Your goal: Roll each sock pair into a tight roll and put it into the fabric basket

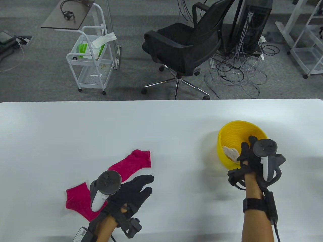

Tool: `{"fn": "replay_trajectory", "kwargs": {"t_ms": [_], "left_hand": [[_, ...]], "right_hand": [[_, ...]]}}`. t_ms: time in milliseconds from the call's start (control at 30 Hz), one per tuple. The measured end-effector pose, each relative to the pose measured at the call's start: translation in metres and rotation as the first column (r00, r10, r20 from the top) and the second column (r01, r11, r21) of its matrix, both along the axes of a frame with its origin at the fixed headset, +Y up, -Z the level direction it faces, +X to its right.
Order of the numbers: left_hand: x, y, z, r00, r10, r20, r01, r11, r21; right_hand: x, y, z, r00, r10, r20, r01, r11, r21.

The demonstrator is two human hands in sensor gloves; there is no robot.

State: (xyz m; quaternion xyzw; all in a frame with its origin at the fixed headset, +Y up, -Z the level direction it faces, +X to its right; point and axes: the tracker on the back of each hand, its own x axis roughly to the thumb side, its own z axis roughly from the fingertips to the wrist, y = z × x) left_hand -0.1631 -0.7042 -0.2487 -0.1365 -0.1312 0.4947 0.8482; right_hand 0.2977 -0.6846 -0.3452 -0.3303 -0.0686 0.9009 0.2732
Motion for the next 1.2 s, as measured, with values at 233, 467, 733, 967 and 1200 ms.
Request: {"fn": "replay_trajectory", "kwargs": {"t_ms": [233,467,733,967,1200], "left_hand": [[0.000,0.000,0.000,1.000,0.000,0.002,0.000,1.000,0.001],[-0.001,0.000,0.000,1.000,0.002,-0.004,-0.002,1.000,0.008],[-0.003,0.000,0.001,1.000,0.004,-0.012,-0.004,1.000,0.006],[-0.004,0.000,0.001,1.000,0.004,-0.023,-0.004,1.000,0.000],[-0.006,-0.001,0.000,0.999,-0.016,-0.032,0.016,1.000,-0.008]], "right_hand": [[-0.017,0.017,0.010,0.984,-0.086,-0.158,0.096,0.994,0.060],[-0.057,0.045,0.031,0.924,-0.096,-0.369,0.140,0.986,0.094],[-0.111,0.059,0.067,0.805,-0.112,-0.582,0.209,0.973,0.101],[-0.155,0.039,0.088,0.707,-0.152,-0.691,0.252,0.967,0.045],[-0.182,0.006,0.094,0.668,-0.180,-0.722,0.241,0.970,-0.020]]}}
